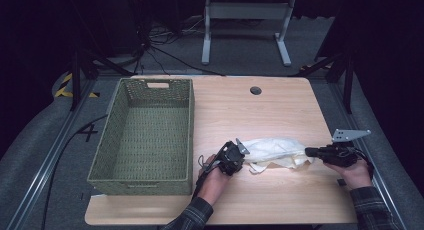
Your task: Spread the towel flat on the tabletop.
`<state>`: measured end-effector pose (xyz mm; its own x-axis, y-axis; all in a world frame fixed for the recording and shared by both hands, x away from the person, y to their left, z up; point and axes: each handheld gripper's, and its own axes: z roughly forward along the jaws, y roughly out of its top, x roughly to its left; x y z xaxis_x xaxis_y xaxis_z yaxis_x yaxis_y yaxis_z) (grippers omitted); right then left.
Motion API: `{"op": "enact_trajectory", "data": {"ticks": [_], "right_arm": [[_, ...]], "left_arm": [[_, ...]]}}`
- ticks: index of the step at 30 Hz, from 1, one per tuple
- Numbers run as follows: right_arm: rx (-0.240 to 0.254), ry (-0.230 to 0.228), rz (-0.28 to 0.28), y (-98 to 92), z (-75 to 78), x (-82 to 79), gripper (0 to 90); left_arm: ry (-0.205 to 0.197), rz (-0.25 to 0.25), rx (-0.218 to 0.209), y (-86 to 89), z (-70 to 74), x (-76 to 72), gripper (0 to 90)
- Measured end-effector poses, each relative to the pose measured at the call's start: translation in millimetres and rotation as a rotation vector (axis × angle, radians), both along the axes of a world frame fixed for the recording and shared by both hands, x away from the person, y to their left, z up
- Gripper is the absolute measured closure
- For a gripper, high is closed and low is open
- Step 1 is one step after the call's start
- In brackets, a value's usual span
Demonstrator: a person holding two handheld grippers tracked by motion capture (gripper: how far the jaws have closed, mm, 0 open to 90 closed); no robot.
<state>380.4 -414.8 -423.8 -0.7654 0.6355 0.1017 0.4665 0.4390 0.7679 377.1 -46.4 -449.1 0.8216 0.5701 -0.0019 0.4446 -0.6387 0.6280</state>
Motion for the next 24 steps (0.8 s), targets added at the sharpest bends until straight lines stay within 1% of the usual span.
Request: {"op": "enact_trajectory", "data": {"ticks": [1,2,3,4,6,7,8,10,11,12,13,14,16,17,18,19,21,22,23,24], "right_arm": [[-0.003,-0.001,-0.002,-0.2,0.4,-0.3,87.5],[-0.001,-0.001,-0.001,-0.6,0.9,-1.0,87.6],[-0.001,-0.001,-0.001,-0.6,0.9,-1.0,87.6],[-0.003,-0.003,0.002,-0.9,1.3,-1.5,87.6],[-0.002,-0.007,0.003,-1.6,3.3,-5.5,87.8],[-0.001,-0.012,0.005,-2.0,4.4,-7.4,87.8],[0.001,-0.015,0.009,-2.7,6.6,-10.4,87.8],[0.009,-0.032,0.014,-4.6,12.5,-17.4,88.1],[0.015,-0.048,0.021,-5.6,15.8,-21.1,88.2],[0.025,-0.065,0.029,-7.1,19.6,-24.3,88.2],[0.032,-0.07,0.032,-7.7,21.5,-25.7,88.2],[0.04,-0.082,0.03,-9.1,24.7,-24.3,88.2],[0.036,-0.078,0.024,-9.8,24.3,-18.6,88.2],[0.036,-0.078,0.024,-9.8,24.3,-18.6,88.2],[0.03,-0.071,0.01,-11.0,21.0,-8.3,88.2],[0.029,-0.063,0.006,-11.2,19.0,-3.6,88.2],[0.021,-0.05,0.001,-11.1,14.5,4.1,88.2],[0.021,-0.05,0.001,-11.1,14.5,4.1,88.2],[0.016,-0.041,-0.002,-11.1,11.3,8.3,88.1],[-0.012,-0.018,-0.005,-10.5,3.4,15.7,88.0]], "left_arm": [[0.011,-0.003,-0.006,1.1,2.9,-0.6,87.7],[0.015,-0.006,-0.017,2.3,4.6,-1.6,88.1],[0.015,-0.006,-0.017,2.3,4.6,-1.6,88.3],[0.034,-0.013,-0.046,4.9,8.8,-4.6,88.3],[0.049,-0.02,-0.08,9.0,15.9,-11.0,88.5],[0.054,-0.032,-0.102,12.2,21.3,-15.4,88.6],[0.046,-0.033,-0.121,14.8,27.3,-20.6,88.6],[0.007,-0.047,-0.121,18.8,41.4,-30.3,88.6],[-0.012,-0.045,-0.128,20.7,49.8,-33.5,88.6],[-0.021,-0.045,-0.131,21.7,54.5,-33.4,88.6],[-0.035,-0.041,-0.133,22.3,59.4,-31.4,88.5],[-0.051,-0.025,-0.132,22.8,63.6,-22.8,88.5],[-0.046,0.004,-0.136,22.3,63.2,-7.8,88.5],[-0.046,0.004,-0.136,22.3,63.2,-7.8,88.5],[-0.022,0.033,-0.128,20.7,56.7,10.9,88.5],[-0.005,0.044,-0.119,19.9,52.1,18.8,88.4],[0.024,0.061,-0.117,18.5,42.1,30.4,88.4],[0.024,0.061,-0.117,18.5,42.1,30.4,88.3],[0.046,0.07,-0.106,17.2,35.3,37.4,88.3],[0.054,0.074,-0.095,16.5,30.7,42.1,88.2]]}}
